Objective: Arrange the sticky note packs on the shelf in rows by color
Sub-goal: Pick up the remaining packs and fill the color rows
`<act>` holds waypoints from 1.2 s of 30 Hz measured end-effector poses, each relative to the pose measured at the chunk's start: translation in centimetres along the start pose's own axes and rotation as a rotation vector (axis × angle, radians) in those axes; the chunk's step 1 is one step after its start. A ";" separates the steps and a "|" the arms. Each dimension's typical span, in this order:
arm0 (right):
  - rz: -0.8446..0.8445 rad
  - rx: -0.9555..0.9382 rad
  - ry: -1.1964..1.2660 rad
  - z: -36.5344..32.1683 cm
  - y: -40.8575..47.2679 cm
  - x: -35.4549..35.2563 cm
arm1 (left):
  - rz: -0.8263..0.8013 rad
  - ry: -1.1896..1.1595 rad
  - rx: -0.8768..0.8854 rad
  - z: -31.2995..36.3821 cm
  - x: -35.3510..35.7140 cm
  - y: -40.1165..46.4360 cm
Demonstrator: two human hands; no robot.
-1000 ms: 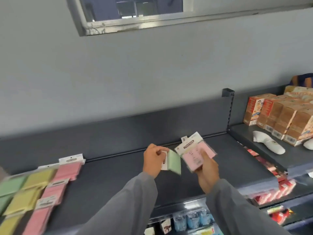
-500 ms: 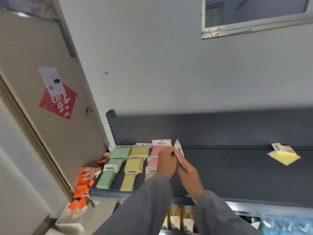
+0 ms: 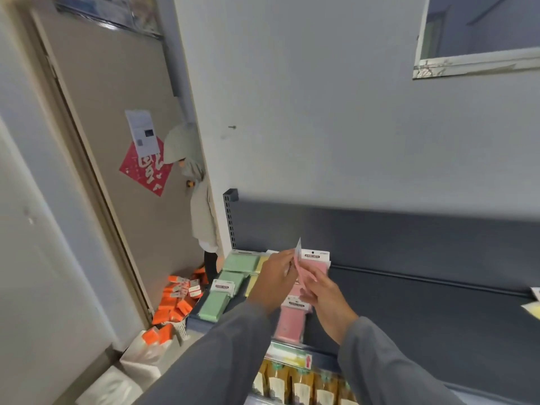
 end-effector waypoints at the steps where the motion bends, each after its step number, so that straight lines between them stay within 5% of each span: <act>1: -0.017 -0.010 0.002 -0.4 0.3 0.0 | 0.002 -0.013 0.022 0.2 -0.3 0.0; 7: -0.061 0.067 -0.081 1.3 2.9 -1.7 | -0.086 -0.085 -0.003 -2.6 1.1 1.0; 15: 0.369 0.033 -0.166 2.0 7.1 -8.1 | -0.165 0.012 -0.047 -9.0 0.2 4.6; 26: 0.518 -0.007 -0.385 2.0 13.9 -6.1 | -0.167 -0.098 -0.041 -16.2 -2.8 6.4; 36: 0.575 0.321 -1.390 4.2 17.2 -7.6 | 0.025 -0.259 -0.222 -20.8 -5.5 6.8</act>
Point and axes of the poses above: each hand's wrist, its own y-axis towards the middle knuckle, its own x-axis out of the palm, z = x × y, the point moved 10 cm from there along y, towards the middle knuckle, and after that the axes turned 4 degrees about -y, right-handed, at the moved point
